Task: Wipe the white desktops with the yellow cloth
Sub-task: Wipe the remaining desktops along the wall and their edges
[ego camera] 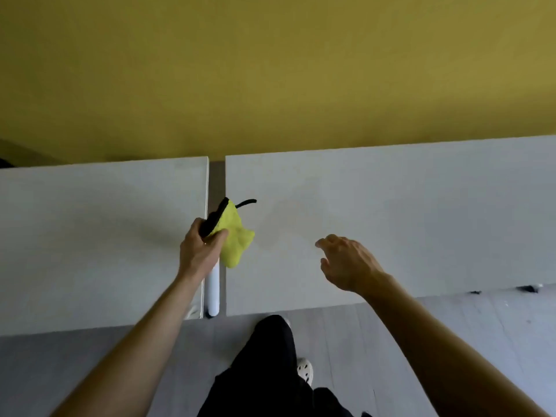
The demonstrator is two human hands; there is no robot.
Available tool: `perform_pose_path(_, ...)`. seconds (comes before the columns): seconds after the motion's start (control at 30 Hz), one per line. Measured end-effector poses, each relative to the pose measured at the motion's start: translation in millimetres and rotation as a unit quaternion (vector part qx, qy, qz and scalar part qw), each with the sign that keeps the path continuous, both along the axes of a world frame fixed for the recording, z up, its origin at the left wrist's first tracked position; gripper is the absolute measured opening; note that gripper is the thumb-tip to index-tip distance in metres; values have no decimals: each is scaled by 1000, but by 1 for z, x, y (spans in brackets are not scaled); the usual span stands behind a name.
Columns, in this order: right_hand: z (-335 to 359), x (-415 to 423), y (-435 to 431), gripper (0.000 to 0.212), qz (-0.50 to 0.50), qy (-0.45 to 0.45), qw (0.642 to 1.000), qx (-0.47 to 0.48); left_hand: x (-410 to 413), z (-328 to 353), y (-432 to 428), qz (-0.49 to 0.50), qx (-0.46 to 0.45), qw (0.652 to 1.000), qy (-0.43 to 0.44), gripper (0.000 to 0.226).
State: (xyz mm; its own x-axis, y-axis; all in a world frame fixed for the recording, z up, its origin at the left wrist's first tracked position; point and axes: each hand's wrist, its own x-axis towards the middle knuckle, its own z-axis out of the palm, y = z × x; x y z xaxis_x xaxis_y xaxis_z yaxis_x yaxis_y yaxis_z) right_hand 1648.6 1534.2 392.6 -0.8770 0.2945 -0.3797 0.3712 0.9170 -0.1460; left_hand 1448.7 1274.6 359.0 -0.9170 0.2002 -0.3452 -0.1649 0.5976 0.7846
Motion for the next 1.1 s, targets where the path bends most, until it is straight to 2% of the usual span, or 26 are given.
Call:
perform_pose_path(0.1,-14,-38,15,33,57,7,998,-4,-13,-18,1,59,-15,998,-5,29)
perform_pose_path(0.17,-24,-58,24,34,88,1,996,-1,-28,-26,11,94,-20,995,7,30)
perform_pose_path(0.3,-42,-94,42,35,124,-37,992,-2,-66,-40,43,171,-50,981,75,30)
perform_pose_path(0.37,-52,-118,51,34,139,-29,990,4,-75,-61,61,112,-98,985,86,32)
perform_pose_path(0.43,-60,-139,56,36,149,-20,989,2,-71,-89,75,-15,-164,985,52,48)
perform_pose_path(0.5,-67,-157,58,38,156,-21,988,-7,-60,-109,78,-126,-266,954,62,70)
perform_pose_path(0.53,-70,-166,59,39,163,-23,986,-13,-55,-114,77,-149,-298,939,82,77)
perform_pose_path(0.63,-85,-192,64,39,189,-18,981,-27,-54,-121,70,-147,-317,927,139,84)
perform_pose_path(0.7,-95,-211,64,39,206,-19,977,-47,-57,-122,64,-115,-319,931,135,81)
perform_pose_path(0.83,-116,-238,60,38,208,17,975,-77,-74,-102,59,-10,-278,952,126,57)
perform_pose_path(0.93,-136,-260,56,42,182,97,976,-76,-78,-76,51,58,-299,931,203,54)
perform_pose_path(1.0,-147,-274,52,48,170,141,973,-70,-75,-79,45,10,-361,902,237,64)
perform_pose_path(1.1,-173,-278,51,62,171,158,970,-63,-63,-102,50,-42,-372,905,203,67)
